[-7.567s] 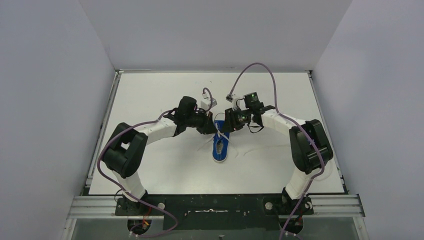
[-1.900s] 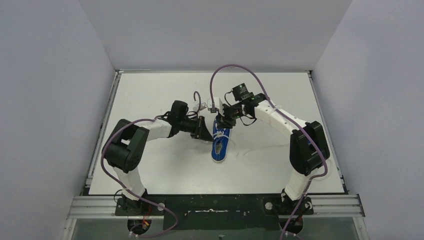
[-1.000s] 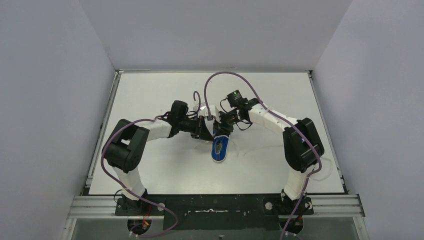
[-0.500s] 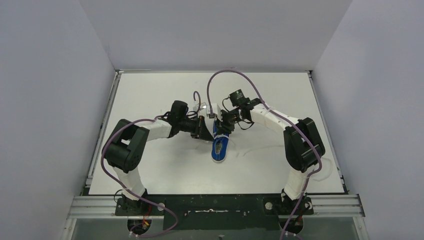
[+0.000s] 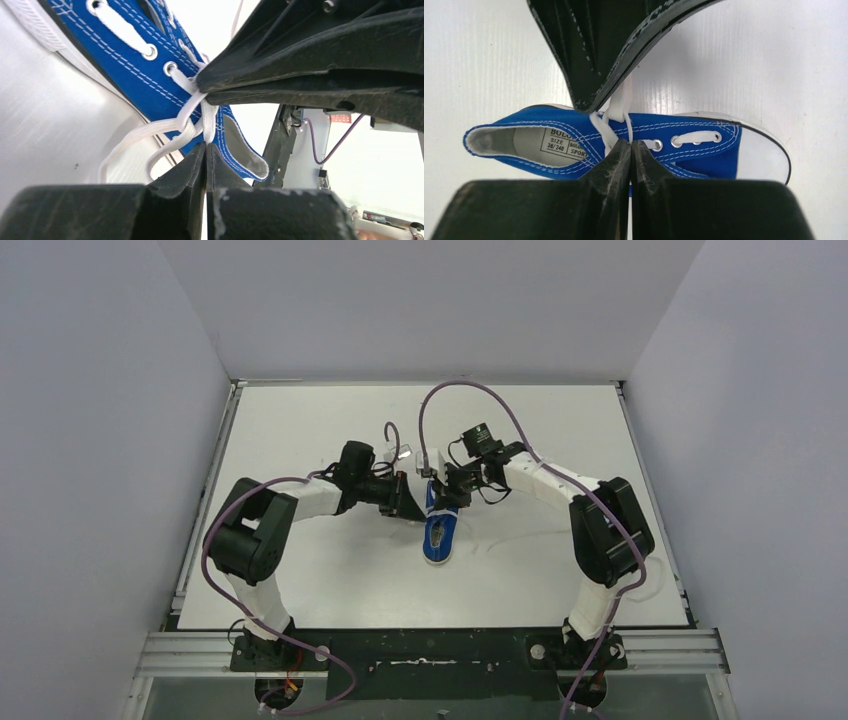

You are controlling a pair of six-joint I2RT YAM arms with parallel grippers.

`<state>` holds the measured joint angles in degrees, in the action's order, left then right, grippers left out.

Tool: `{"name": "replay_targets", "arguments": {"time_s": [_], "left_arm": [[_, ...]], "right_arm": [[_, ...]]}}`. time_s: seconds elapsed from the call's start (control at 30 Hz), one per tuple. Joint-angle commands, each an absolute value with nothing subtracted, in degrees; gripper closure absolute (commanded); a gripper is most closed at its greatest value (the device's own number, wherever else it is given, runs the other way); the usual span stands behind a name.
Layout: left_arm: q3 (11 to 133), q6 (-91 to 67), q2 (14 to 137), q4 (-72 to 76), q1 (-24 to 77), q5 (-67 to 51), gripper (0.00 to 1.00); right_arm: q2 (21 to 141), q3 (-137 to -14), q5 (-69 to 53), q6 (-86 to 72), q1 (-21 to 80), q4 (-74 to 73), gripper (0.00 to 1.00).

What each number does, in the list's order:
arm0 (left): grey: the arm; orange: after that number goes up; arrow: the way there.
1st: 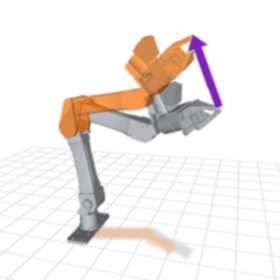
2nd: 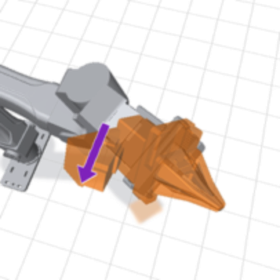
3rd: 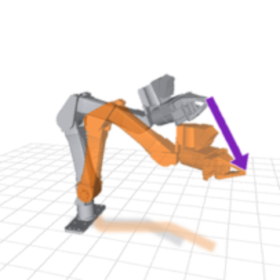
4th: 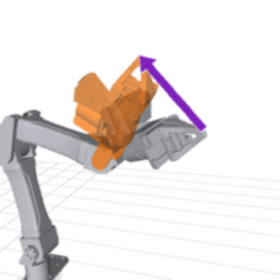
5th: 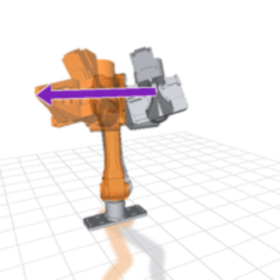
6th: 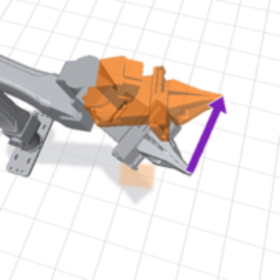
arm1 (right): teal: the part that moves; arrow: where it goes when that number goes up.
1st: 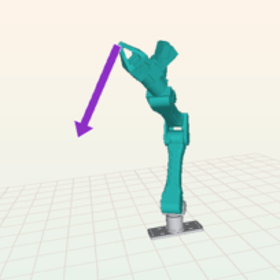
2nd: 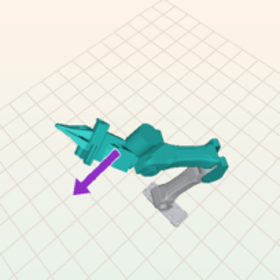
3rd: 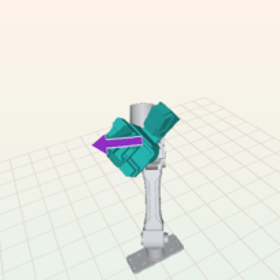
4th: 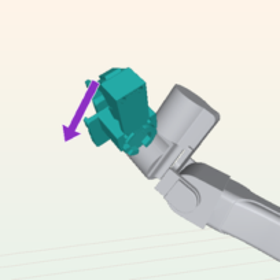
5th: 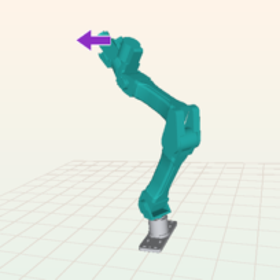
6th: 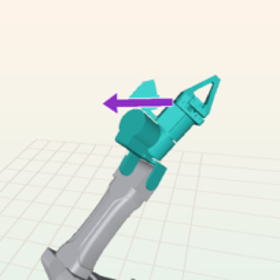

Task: Tie the shoes
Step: Cross the shoelace with the shoelace.

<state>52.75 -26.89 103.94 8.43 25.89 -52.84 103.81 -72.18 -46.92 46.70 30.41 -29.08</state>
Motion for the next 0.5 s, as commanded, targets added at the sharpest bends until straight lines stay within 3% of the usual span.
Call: {"name": "replay_targets", "arguments": {"time_s": [0.0, 0.2, 0.3, 0.47], "left_arm": [[55.97, -24.14, 102.94, 6.87, 25.06, -52.14, 1.00], [59.15, -21.46, 103.62, 3.19, 24.96, -49.76, 0.93], [60.23, -19.82, 103.19, 2.09, 25.04, -48.23, 0.80], [61.96, -16.74, 101.70, 1.00, 25.46, -46.47, 0.52]], "right_arm": [[98.53, -70.61, -51.55, 43.15, 28.79, -24.07, 1.00], [96.96, -67.95, -53.77, 36.90, 26.65, -18.47, 1.00], [97.11, -67.32, -54.45, 35.30, 26.63, -17.12, 1.00], [97.29, -66.63, -54.75, 33.39, 26.54, -15.25, 1.00]]}}
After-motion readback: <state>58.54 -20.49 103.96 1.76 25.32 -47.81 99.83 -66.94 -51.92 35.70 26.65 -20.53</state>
